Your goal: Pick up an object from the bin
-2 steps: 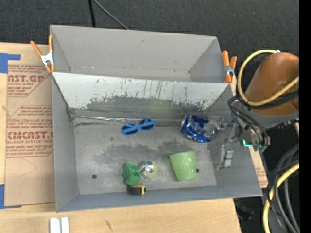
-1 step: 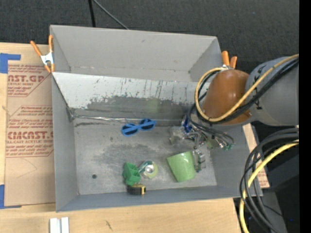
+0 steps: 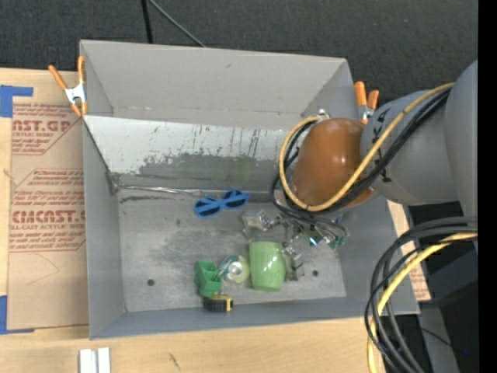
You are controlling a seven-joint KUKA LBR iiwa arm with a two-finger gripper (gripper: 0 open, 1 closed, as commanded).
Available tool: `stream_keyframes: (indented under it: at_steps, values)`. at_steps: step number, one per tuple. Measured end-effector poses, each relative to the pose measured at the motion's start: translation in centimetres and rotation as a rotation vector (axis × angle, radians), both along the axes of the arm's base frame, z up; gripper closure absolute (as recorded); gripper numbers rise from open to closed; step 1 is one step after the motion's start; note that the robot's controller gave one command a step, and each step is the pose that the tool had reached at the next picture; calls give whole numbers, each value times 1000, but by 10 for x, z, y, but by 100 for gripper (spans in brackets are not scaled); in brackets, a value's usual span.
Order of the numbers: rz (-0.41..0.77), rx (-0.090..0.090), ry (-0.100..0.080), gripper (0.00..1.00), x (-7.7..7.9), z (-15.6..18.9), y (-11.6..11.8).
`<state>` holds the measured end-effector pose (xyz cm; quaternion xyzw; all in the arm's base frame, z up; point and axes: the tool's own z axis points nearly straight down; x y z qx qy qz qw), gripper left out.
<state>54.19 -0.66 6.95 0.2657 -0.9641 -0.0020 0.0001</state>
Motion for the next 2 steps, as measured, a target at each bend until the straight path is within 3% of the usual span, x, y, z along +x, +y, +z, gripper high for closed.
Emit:
stream_keyframes:
  at_steps: [1, 2]
  values:
    - [-5, -5, -1, 100, 1, 2, -5]
    - [-5, -5, -2, 100, 1, 2, -5]
